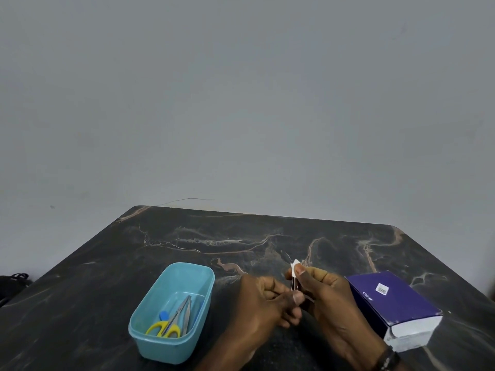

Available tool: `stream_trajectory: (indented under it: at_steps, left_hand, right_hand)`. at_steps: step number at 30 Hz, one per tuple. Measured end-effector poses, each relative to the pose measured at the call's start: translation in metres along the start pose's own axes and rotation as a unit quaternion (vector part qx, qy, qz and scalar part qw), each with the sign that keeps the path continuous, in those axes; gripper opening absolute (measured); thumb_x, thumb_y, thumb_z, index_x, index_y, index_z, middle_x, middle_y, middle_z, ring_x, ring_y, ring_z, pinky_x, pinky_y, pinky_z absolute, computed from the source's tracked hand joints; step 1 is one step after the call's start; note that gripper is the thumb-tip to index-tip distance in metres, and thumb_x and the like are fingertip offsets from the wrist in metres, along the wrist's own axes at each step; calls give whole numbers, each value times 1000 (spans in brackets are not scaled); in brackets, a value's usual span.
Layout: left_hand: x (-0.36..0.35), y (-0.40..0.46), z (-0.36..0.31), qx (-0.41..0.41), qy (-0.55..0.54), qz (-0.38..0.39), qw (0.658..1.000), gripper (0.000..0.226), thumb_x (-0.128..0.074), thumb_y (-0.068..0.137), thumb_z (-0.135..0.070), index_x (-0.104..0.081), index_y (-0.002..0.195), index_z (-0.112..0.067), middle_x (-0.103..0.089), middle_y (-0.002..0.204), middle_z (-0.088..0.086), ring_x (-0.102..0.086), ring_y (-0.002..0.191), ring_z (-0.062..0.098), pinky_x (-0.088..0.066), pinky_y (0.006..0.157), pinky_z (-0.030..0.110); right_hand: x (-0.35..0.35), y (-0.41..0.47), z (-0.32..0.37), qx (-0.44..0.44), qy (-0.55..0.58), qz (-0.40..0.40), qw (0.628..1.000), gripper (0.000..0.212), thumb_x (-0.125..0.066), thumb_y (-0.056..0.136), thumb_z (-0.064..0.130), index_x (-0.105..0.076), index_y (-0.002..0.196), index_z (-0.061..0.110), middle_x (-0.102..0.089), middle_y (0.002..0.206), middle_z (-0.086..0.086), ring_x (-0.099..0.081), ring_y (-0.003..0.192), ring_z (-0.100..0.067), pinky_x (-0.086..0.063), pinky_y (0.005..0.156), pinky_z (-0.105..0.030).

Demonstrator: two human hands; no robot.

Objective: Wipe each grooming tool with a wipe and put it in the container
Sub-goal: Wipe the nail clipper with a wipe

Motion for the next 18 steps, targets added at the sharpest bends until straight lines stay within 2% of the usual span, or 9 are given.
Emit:
stream_trajectory:
  at_steps: [3, 6, 9, 12, 15, 18]
  left_hand:
    - [7, 1, -4, -16, -6, -28, 999, 18, -73, 83, -12, -67, 85, 5, -72, 63, 12, -66, 53, 19, -52, 52, 26]
    - [9, 1, -4, -22, -5, -42, 999, 19, -73, 83, -13, -67, 86, 5, -72, 63, 12, -66, 52, 19, -53, 52, 26]
    - [6, 1, -1, -15, -9, -30, 999, 18, -73, 84, -11, -65, 83, 5, -70, 60, 11, -64, 51, 19, -50, 50, 26]
    - [1, 0, 1, -5, 2, 1, 1000, 19, -73, 83, -11, -65, 83, 7, -70, 60, 11, -64, 50, 19, -49, 48, 24]
    - [-2, -1, 2, 3, 15, 25, 1000, 24, -74, 83, -13, -65, 86, 9, -70, 62, 11, -64, 50, 18, -49, 49, 25]
    - [-2, -1, -1, -5, 16, 20, 1000, 19, -74, 83, -12, -66, 84, 4, -70, 61, 11, -64, 50, 18, -49, 49, 25]
  right_hand:
    - [-8, -2, -2, -18, -4, 55, 998, 35, -67, 80, 28, -69, 86, -6, -62, 66, -21, -60, 60, -26, -52, 63, -38]
    - [-11, -3, -2, -26, 7, 81, 996, 28, -64, 85, 24, -69, 81, -3, -60, 59, -16, -58, 54, -22, -51, 61, -36]
    - [-8, -2, 0, -16, 3, 65, 998, 34, -68, 81, 24, -68, 86, -10, -61, 61, -19, -59, 55, -25, -51, 62, -37]
    - [-2, -1, -3, -5, 1, 18, 1000, 45, -71, 72, 27, -66, 88, -14, -62, 71, -25, -59, 67, -31, -51, 65, -37]
    - [0, -1, -2, 2, 2, -9, 1000, 43, -71, 70, 29, -69, 85, -11, -62, 78, -27, -57, 76, -35, -51, 70, -39]
    - [0, -1, 1, 5, -1, 4, 1000, 43, -70, 74, 29, -68, 88, -11, -61, 78, -27, -58, 73, -34, -52, 70, -41]
Point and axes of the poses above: each hand's wrist, its own y-axis towards the middle knuckle, its own x-axis out of the back of the hand, z = x × y, the point moved 6 cm from there along y, towards the middle knuckle
